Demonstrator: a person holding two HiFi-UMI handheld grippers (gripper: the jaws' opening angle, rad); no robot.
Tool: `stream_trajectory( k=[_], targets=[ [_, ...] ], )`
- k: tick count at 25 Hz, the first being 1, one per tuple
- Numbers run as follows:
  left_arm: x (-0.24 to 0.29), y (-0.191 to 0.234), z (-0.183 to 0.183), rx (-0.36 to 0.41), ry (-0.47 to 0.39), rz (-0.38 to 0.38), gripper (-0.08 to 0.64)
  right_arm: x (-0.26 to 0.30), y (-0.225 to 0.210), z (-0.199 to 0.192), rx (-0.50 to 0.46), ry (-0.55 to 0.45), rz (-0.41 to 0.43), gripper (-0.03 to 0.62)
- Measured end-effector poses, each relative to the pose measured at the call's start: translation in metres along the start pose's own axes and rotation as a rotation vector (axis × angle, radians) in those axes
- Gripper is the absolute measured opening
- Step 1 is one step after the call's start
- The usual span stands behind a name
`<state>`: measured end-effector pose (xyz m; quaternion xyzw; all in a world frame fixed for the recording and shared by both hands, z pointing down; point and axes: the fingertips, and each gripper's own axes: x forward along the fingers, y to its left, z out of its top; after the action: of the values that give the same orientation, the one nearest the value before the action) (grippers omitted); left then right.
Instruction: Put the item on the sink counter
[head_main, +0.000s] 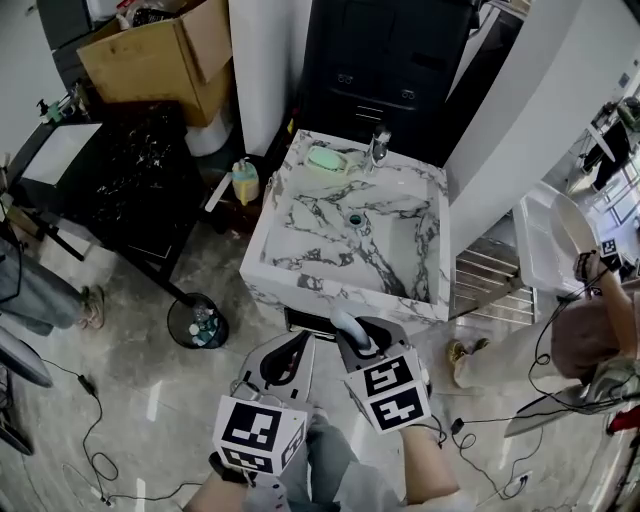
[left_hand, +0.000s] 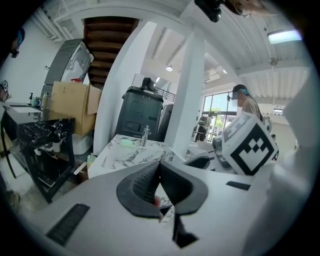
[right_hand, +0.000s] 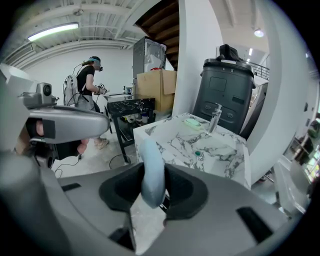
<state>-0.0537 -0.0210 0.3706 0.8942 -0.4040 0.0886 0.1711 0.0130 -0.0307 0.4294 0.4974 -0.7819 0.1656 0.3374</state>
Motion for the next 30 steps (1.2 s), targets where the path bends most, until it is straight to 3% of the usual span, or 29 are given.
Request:
stream_trajectory(
  k=[8,17,30],
  targets=[
    [0.015,0.027,-0.098,-0.021,0.04,0.02,0.015,0.07,0.019,-0.083,0.021,0.043,0.006,0.13],
    [0.042,0.047,-0.177,-0.014,0.05,0.019,0.015,0.163,0.03,-0.161,0.007,0.075,0.001,0.132],
    [0.078,0.078,-0.262,-0.069,0.082,0.025,0.015,0.274,0.007,-0.227,0.01,0.113,-0.044,0.132]
  ],
)
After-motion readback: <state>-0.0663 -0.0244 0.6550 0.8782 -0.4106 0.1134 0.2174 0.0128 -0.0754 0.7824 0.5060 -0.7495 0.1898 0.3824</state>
